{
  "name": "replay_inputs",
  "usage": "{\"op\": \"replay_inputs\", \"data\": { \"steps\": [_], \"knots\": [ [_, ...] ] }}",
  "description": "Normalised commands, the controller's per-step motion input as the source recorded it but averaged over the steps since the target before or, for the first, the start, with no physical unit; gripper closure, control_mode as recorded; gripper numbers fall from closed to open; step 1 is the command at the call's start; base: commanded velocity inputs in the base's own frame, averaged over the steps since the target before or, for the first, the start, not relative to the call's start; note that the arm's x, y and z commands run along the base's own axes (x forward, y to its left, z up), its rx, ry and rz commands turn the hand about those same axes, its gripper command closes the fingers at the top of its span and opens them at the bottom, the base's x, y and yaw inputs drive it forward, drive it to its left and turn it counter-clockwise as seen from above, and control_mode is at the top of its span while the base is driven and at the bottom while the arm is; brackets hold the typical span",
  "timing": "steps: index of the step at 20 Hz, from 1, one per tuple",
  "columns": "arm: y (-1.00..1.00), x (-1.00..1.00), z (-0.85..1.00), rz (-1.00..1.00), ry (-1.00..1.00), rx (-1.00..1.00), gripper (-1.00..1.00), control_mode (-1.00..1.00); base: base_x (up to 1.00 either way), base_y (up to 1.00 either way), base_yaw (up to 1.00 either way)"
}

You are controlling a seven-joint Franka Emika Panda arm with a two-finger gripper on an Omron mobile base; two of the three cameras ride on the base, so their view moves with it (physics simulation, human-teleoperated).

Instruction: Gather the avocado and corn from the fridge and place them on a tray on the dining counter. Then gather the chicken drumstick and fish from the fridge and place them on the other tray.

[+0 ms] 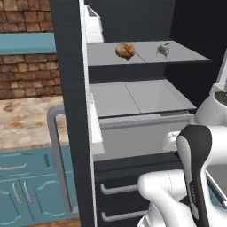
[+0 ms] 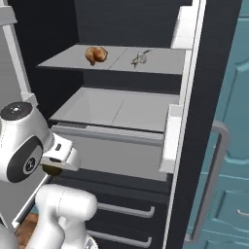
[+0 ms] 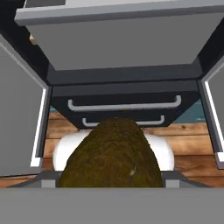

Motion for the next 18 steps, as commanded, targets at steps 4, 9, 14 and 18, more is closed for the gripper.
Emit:
{"op": "replay_inputs", "data": {
  "steps": [4, 9, 14, 18],
  "knots": [
    [0.0, 0.0, 0.0, 0.0, 0.0, 0.0, 1.0, 1.0, -0.86, -0.09, 0.2],
    [0.0, 0.0, 0.0, 0.0, 0.0, 0.0, 1.0, 1.0, -0.99, -0.11, 0.18],
    [0.0, 0.0, 0.0, 0.0, 0.0, 0.0, 1.0, 1.0, -1.0, -0.14, 0.16],
    [0.0, 0.0, 0.0, 0.0, 0.0, 0.0, 1.0, 1.0, -1.0, -0.1, 0.14]
  ]
}}
